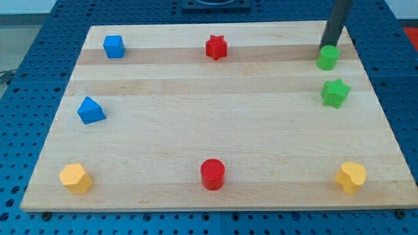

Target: Push the yellow heart slightly towards the left of the board

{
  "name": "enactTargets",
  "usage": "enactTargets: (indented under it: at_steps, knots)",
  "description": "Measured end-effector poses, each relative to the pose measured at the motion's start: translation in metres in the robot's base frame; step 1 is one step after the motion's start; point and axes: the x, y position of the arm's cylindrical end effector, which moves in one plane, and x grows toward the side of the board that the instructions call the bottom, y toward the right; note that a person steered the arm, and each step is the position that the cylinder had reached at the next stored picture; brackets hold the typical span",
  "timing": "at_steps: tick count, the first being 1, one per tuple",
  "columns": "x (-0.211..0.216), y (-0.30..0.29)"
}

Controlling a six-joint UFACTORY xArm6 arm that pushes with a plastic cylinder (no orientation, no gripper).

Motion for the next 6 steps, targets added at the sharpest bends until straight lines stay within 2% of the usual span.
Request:
enactTargets:
  at_steps: [2, 3, 4, 5, 6]
  knots:
    - [0.047, -0.005]
    - [0.053, -0.002]
    - [0.047, 0.048]
    - [0.107, 0.071]
    - [0.198, 0.048]
